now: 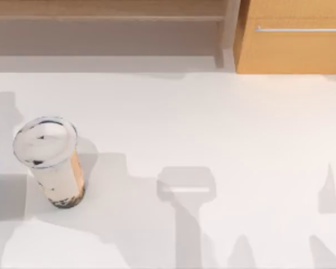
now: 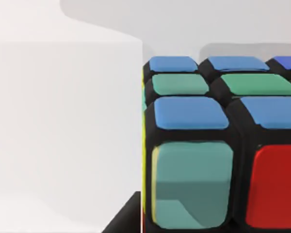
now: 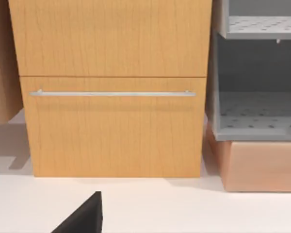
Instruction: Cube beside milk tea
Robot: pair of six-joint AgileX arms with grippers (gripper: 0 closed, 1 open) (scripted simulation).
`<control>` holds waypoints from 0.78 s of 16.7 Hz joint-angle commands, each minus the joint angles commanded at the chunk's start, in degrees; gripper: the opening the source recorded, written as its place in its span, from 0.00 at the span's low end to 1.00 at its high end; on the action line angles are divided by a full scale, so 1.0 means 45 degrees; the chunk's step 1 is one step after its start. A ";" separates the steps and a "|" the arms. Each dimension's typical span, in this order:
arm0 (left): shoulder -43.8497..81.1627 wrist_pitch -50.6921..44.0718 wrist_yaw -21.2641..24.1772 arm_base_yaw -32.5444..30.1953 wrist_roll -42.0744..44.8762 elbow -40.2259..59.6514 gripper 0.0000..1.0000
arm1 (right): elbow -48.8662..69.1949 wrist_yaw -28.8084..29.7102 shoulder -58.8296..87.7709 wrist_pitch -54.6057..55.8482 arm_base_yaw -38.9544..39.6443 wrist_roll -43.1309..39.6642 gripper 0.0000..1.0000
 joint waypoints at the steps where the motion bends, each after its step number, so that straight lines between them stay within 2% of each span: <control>1: -0.0009 0.0046 -0.0012 0.0020 -0.0001 0.0022 0.00 | 0.0000 0.0000 0.0000 0.0000 0.0000 0.0000 1.00; 13: -0.0104 0.0829 -0.0067 -0.0063 -0.0030 -0.0370 0.00 | 0.0000 0.0000 0.0000 0.0000 0.0000 0.0000 1.00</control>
